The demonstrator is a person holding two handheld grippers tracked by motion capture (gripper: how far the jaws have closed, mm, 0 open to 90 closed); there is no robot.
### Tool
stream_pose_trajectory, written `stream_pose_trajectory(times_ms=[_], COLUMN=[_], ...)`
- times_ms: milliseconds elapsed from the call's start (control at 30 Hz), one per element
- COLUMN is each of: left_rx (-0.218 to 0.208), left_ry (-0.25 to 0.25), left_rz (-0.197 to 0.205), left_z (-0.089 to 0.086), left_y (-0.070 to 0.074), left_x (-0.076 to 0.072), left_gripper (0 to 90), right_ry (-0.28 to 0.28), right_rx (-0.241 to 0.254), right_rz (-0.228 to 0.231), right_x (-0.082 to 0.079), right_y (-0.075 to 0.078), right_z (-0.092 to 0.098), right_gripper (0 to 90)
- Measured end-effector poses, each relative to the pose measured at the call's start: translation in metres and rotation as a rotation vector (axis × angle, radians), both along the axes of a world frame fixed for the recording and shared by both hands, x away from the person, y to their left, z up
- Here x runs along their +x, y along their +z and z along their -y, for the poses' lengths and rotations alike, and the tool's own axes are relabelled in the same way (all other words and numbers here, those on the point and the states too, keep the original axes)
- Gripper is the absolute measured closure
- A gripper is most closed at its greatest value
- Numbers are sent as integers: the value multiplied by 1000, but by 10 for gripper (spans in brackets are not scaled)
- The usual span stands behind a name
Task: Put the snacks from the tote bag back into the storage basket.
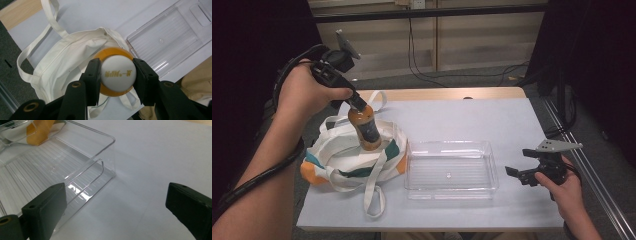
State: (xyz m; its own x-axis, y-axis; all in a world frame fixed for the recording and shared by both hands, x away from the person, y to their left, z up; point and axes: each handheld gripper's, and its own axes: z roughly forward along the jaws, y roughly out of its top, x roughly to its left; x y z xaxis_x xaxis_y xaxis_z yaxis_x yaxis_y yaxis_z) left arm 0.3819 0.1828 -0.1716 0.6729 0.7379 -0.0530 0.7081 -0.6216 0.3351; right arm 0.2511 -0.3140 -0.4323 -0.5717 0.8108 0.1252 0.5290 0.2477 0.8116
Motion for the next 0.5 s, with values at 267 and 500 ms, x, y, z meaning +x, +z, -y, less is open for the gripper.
stream_pose_trajectory(times_ms=[267,500], left_rx=[-13,-5], left_ry=[-24,-58], left_rz=[1,2], left_z=[8,20], left_y=[4,7], left_x=[0,0], left_gripper=[595,595], right_ry=[5,6], right_rx=[-2,0], right_rz=[4,4], right_x=[0,0], right_y=[0,0], right_z=[0,0], right_gripper=[31,31])
